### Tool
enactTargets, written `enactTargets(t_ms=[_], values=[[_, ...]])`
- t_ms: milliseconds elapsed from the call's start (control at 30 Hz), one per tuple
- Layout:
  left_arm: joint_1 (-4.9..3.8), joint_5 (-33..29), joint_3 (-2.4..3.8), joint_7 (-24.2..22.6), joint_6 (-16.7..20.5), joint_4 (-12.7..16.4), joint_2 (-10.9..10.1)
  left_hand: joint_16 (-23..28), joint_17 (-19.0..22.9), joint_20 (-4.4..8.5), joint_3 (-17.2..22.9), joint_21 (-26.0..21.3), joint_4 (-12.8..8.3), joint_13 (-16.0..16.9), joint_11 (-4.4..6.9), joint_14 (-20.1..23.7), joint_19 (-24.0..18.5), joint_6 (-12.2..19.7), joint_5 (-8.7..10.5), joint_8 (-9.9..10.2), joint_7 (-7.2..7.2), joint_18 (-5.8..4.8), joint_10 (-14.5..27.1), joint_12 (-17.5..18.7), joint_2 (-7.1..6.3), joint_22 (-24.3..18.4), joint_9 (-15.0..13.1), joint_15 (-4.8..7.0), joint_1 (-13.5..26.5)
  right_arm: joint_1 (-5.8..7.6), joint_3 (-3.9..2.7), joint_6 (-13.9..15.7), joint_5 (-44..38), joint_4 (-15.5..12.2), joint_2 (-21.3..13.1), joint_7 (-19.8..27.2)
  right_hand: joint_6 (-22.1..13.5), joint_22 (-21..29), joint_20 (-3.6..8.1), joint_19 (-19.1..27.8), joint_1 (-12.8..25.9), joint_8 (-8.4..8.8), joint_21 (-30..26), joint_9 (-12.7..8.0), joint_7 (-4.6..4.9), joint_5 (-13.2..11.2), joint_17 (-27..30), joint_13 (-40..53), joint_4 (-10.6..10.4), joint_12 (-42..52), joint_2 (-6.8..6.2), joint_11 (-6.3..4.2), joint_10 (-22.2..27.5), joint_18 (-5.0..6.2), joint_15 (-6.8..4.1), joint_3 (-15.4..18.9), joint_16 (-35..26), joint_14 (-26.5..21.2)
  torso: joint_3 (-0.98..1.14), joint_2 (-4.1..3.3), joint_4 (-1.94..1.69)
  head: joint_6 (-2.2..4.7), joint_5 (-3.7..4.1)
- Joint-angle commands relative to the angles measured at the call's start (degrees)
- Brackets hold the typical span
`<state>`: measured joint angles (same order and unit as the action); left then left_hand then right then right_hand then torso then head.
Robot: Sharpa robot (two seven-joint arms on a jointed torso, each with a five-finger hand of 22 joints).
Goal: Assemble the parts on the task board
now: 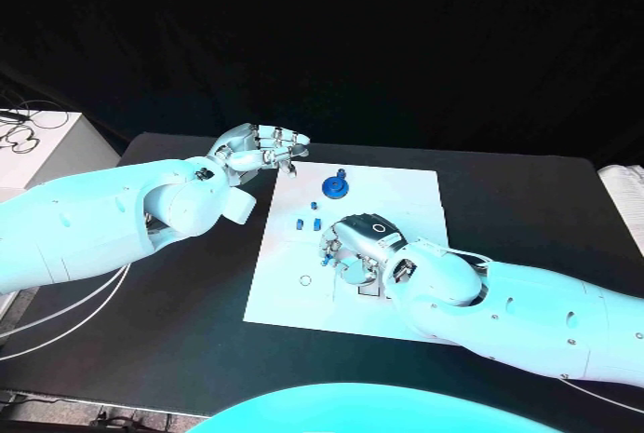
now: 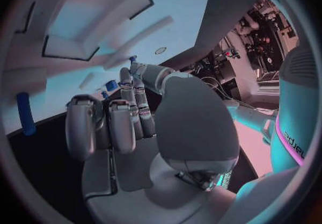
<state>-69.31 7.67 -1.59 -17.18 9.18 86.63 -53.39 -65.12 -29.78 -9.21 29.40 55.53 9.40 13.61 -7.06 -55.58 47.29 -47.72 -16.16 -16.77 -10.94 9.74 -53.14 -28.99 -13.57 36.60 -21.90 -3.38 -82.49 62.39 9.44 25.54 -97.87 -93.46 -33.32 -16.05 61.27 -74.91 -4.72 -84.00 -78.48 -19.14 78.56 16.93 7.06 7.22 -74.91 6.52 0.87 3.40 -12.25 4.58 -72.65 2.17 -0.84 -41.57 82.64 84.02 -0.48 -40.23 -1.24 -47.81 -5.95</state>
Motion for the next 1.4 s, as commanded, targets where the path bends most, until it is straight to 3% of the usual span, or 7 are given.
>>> enactTargets(t_ms=[33,767,833,867,933,1067,1400], values=[[-0.01,-0.4,0.04,-0.1,-0.9,0.1,0.1,0.2,0.1,0.02,-0.2,-0.1,-0.1,-0.1,-0.32,0.2,0.3,0.3,-0.13,-0.4,-0.18,0.80,0.2,0.2,0.14,-0.1,0.1,-0.12,-0.4,-0.14,0.03,-0.5,-1.6,0.1,0.2,-0.9,0.3,-8.6,0.29,-2.2,0.0,-0.14,-0.1,0.1,0.28,0.2,-1.5,0.1,0.4,0.3,0.65,-1.22,-1.7,0.35,-0.39,0.0,-0.3,2.8,0.02,-0.04,-0.03,-0.03,0.01],[-0.02,-0.4,0.04,0.4,-1.2,0.1,-0.1,0.2,0.1,0.01,-0.3,-0.2,-0.1,-0.1,-0.33,0.2,0.4,0.3,-0.13,-0.4,-0.17,0.80,0.2,0.3,0.15,-0.1,0.1,-0.13,-0.3,-0.33,0.15,-3.4,-1.5,0.6,1.2,-0.2,-0.2,-8.5,0.14,-2.0,1.2,0.19,-0.5,0.3,0.54,0.0,-1.4,-0.2,0.4,0.1,0.28,-0.96,-1.0,0.42,-0.17,0.6,-0.4,2.8,-0.03,0.01,0.08,-0.36,0.10],[-0.02,-0.4,0.04,0.5,-1.2,0.1,-0.1,0.2,0.1,0.01,-0.3,-0.2,-0.1,-0.1,-0.33,0.2,0.4,0.3,-0.13,-0.4,-0.17,0.80,0.2,0.3,0.15,-0.1,0.1,-0.13,-0.3,-0.33,0.19,-3.3,-1.3,0.8,1.4,0.2,-0.6,-8.4,0.01,-2.0,1.9,0.48,-0.6,0.3,0.66,0.0,-1.4,-0.4,0.4,0.1,0.01,-0.79,-0.5,0.42,-0.02,1.1,-0.3,2.8,-0.04,0.02,0.07,-0.36,0.11],[-0.02,-0.4,0.04,0.5,-1.2,0.1,-0.1,0.2,0.1,0.01,-0.3,-0.2,-0.1,-0.1,-0.33,0.2,0.4,0.3,-0.13,-0.4,-0.17,0.80,0.2,0.3,0.15,-0.1,0.1,-0.13,-0.3,-0.33,0.21,-3.3,-1.2,0.8,1.4,0.4,-2.1,-7.7,-0.24,-1.5,3.4,1.42,-1.9,0.0,1.12,-0.1,-1.0,-0.9,-0.1,0.0,-1.04,-0.41,1.4,0.68,0.54,1.9,-0.5,2.8,-0.04,0.03,0.05,-0.36,0.11],[-0.02,-0.4,0.04,0.5,-1.2,0.1,-0.1,0.2,0.1,0.01,-0.3,-0.2,-0.1,-0.1,-0.33,0.2,0.4,0.3,-0.13,-0.4,-0.17,0.80,0.2,0.3,0.15,-0.1,0.1,-0.13,-0.3,-0.33,0.25,-3.1,-1.0,1.0,1.5,0.7,-2.6,-6.9,-0.58,-0.9,4.2,1.91,-3.5,-0.1,1.32,-0.5,0.3,-1.3,-0.3,0.0,-1.69,0.14,3.0,0.99,0.79,2.3,-1.3,2.4,-0.03,0.04,0.04,-0.35,0.12],[-0.02,-0.4,0.04,0.5,-1.2,0.1,-0.1,0.2,0.1,0.01,-0.3,-0.2,-0.1,-0.1,-0.33,0.2,0.4,0.3,-0.13,-0.4,-0.17,0.80,0.2,0.3,0.15,-0.1,0.1,-0.13,-0.3,-0.32,0.31,-2.7,-0.8,1.1,1.6,1.1,-3.9,-5.6,-1.07,-0.1,4.8,3.02,-5.9,-0.3,1.55,-1.4,1.9,-2.1,-0.5,0.2,-2.45,0.63,5.3,1.46,1.22,2.9,-2.2,1.8,0.00,0.04,0.03,-0.34,0.14],[-0.02,-0.4,0.04,0.7,-1.2,0.0,-0.2,0.3,0.1,0.01,-0.3,-0.2,-0.1,-0.2,-0.34,0.2,0.4,0.3,-0.15,-0.4,-0.14,0.80,0.4,0.4,0.22,-0.2,0.1,-0.14,-0.4,-0.32,0.39,-0.9,-0.6,1.1,1.0,1.3,-5.2,-2.3,-1.75,2.1,4.5,4.69,-12.0,-0.6,1.89,-1.6,5.6,-2.8,-0.2,0.5,-2.89,1.33,9.8,2.63,1.82,4.6,-4.5,0.2,0.04,0.04,0.08,-0.23,0.16]])
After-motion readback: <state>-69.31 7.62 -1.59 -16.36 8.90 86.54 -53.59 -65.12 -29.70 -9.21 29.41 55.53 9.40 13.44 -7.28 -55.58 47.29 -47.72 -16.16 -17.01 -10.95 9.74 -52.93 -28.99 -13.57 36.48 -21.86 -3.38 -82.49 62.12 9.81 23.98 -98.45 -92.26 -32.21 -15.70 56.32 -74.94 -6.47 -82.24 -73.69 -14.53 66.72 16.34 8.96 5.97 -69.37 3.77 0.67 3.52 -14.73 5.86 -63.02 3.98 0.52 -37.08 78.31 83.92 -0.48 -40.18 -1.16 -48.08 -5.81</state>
